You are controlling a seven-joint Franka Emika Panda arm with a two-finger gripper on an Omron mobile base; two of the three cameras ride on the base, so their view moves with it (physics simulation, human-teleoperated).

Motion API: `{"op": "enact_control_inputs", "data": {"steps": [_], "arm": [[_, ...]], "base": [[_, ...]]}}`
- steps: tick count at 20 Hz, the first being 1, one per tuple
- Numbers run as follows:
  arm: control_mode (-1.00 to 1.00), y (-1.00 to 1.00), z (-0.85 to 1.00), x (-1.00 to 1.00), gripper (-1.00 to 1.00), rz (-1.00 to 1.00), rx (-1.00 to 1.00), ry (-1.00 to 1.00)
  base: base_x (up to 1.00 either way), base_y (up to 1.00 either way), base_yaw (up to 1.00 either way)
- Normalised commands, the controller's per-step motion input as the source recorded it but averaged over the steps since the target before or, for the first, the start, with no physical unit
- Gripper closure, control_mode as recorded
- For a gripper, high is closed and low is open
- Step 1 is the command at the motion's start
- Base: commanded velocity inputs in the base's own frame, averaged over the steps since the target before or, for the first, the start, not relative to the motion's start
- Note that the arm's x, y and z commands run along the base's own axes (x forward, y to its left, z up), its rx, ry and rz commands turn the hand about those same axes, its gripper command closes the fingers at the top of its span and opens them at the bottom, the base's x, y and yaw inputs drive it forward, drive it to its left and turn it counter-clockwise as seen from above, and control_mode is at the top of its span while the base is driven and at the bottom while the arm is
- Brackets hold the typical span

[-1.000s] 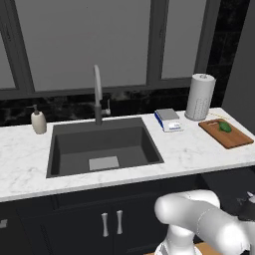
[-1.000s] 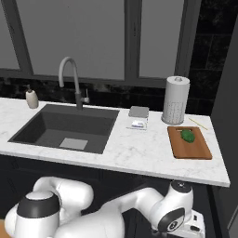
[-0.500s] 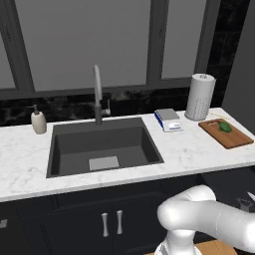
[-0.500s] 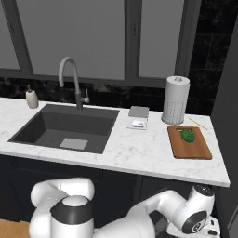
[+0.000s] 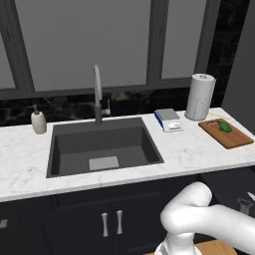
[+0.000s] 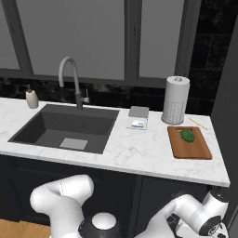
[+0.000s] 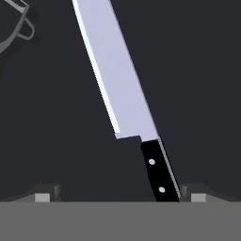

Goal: Place the appropriate cutting tool for cutting the broccoli skin on the cutting board.

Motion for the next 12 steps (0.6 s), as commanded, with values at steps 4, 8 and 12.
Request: {"op": "enact_control_inputs", "data": {"steps": [4,8,12], "arm": [[-1.0,-0.21,-0.38,0.12,-1.0,0.06,0.0,-0.13],[-1.0,-0.18,-0.61,-0.01,-1.0,0.09,0.01,-0.13],[-1.0,0.0,-0.92,-0.35,-1.0,0.15,0.0,-0.15]], "base": [[0.0,0.0,0.0],[0.0,0.0,0.0],[0.0,0.0,0.0]]}}
